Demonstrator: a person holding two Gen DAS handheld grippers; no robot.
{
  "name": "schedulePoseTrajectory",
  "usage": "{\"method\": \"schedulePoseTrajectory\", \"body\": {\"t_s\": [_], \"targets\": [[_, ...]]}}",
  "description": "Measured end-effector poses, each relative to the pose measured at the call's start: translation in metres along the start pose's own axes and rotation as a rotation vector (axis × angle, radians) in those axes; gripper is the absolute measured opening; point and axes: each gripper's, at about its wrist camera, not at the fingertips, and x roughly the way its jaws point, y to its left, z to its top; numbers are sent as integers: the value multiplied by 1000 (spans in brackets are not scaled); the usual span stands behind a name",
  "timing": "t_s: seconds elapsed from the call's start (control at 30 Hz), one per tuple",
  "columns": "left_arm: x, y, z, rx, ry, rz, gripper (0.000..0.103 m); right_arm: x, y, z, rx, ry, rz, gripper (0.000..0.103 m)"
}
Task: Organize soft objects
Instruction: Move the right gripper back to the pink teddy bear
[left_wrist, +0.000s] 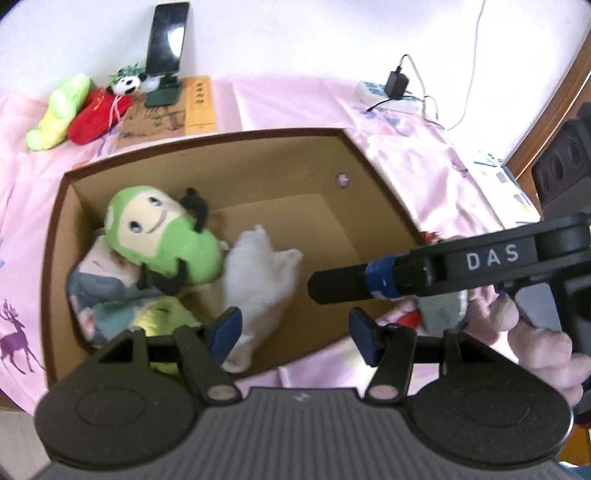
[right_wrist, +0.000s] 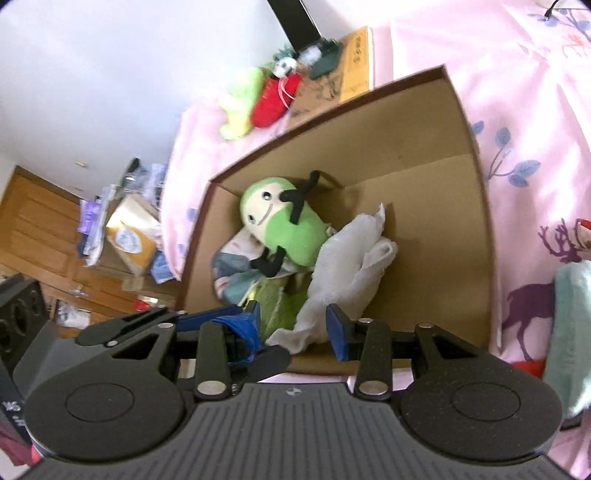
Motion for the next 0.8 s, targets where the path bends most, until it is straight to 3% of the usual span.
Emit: {"method": "schedulePoseTrajectory", "body": {"t_s": [0.17, 0.33, 0.8], "targets": [[3, -40, -6, 24, -5, -12, 60, -34, -13, -13, 3, -43, 48, 24], [16, -76, -15, 38, 9, -40, 60, -64, -36, -30, 5, -73, 44, 24], [66, -165, -36, 101, 93, -115, 60, -125, -126, -71, 109, -117, -77, 24]]}}
